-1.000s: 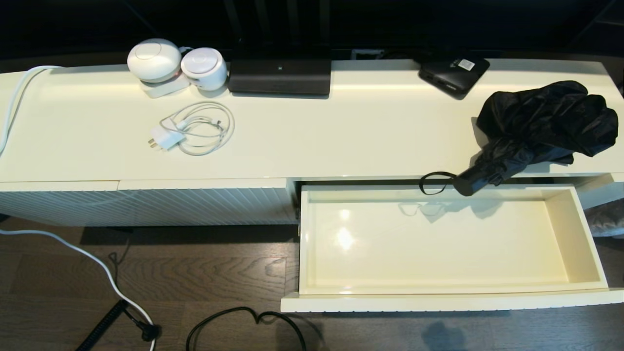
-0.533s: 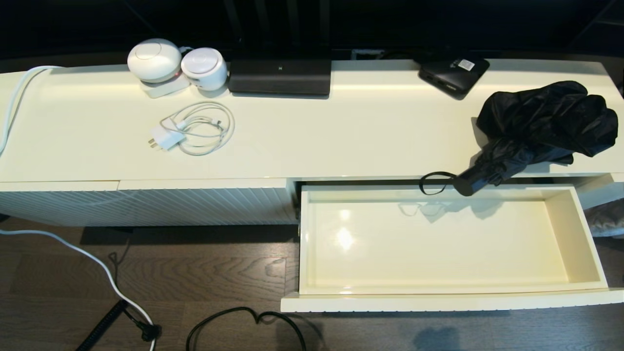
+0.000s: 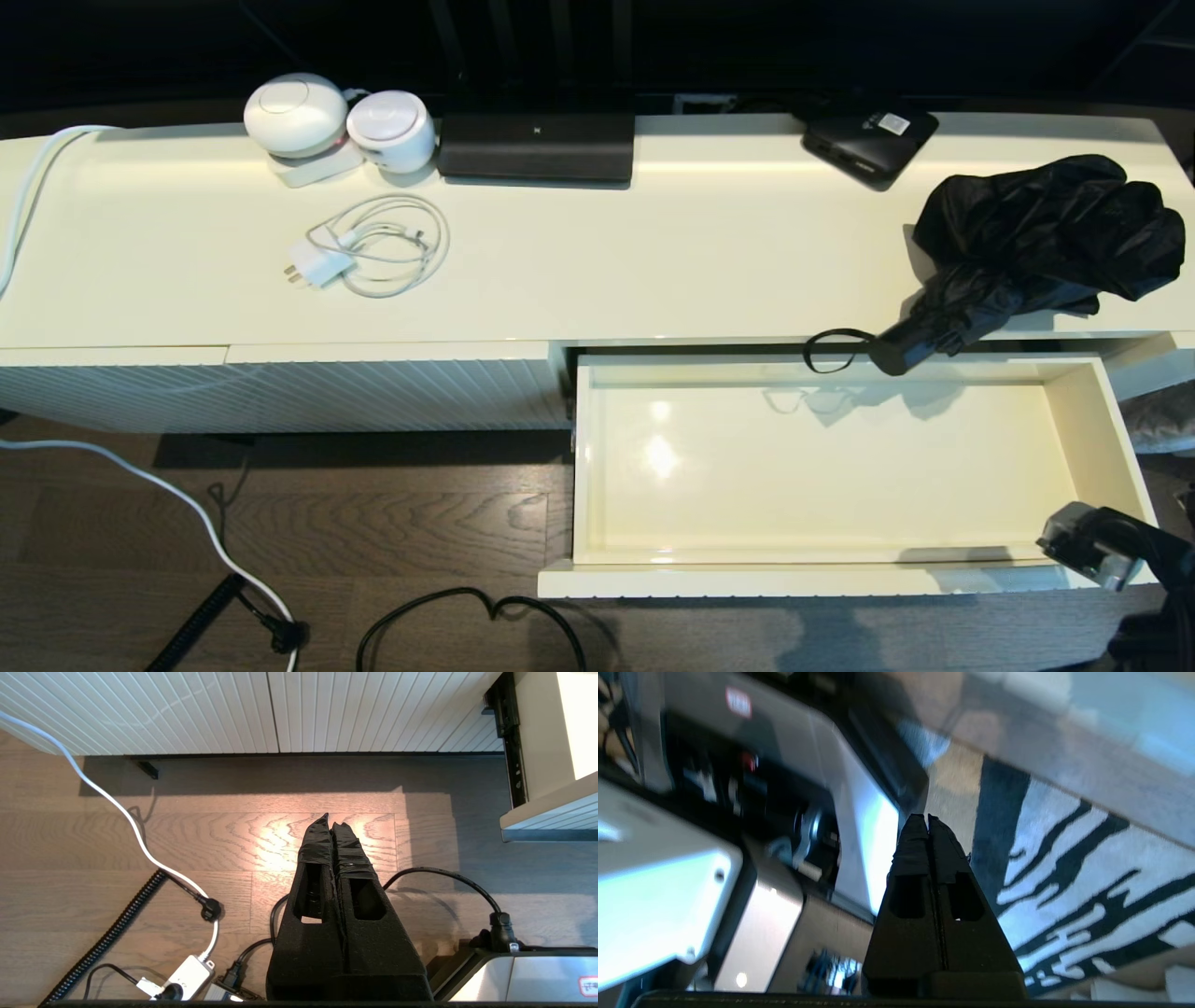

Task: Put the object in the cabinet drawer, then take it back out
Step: Close the drawer

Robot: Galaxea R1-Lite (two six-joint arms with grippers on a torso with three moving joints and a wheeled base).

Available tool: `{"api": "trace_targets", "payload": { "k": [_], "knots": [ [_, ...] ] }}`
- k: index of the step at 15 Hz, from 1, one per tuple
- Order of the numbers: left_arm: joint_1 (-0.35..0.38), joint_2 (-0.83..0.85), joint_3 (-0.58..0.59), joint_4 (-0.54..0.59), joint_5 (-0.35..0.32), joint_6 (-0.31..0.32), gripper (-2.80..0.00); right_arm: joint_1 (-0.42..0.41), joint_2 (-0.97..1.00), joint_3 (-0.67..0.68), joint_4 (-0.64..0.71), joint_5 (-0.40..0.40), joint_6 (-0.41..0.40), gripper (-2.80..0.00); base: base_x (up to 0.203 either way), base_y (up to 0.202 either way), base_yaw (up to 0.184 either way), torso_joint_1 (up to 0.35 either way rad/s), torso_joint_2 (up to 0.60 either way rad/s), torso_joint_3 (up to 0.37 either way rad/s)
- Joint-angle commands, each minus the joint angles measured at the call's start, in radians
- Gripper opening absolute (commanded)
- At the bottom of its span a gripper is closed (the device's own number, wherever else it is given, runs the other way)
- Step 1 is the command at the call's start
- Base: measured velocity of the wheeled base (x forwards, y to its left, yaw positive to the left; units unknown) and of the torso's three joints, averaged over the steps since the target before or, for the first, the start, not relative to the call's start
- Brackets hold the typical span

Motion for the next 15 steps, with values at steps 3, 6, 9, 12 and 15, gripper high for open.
{"api": "trace_targets", "payload": {
  "k": [3, 6, 9, 12, 15],
  "knots": [
    [0.001, 0.0, -0.001, 0.0, 0.0, 0.0, -2.8, -0.003, 0.094, -0.007, -0.117, -0.002, 0.027, -2.8, 0.0, 0.0, 0.0, 0.0, 0.0, 0.0],
    [0.0, 0.0, -0.001, 0.0, 0.0, 0.0, -2.8, -0.006, 0.073, -0.006, -0.225, -0.015, 0.039, -2.8, 0.0, 0.0, 0.0, 0.0, 0.0, 0.0],
    [0.001, 0.0, -0.001, 0.0, 0.0, 0.0, -2.8, 0.003, 0.083, 0.0, -0.308, -0.107, 0.037, -2.8, 0.0, 0.0, 0.0, 0.0, 0.0, 0.0],
    [0.0, 0.0, 0.001, 0.0, 0.0, 0.0, -2.8, 0.008, 0.094, 0.017, -0.354, -0.137, 0.03, -2.8, 0.0, 0.0, 0.0, 0.0, 0.0, 0.0],
    [0.0, 0.0, -0.001, 0.0, 0.0, 0.0, -2.8, 0.008, 0.093, 0.033, -0.423, -0.139, 0.03, -2.8, 0.0, 0.0, 0.0, 0.0, 0.0, 0.0]
  ]
}}
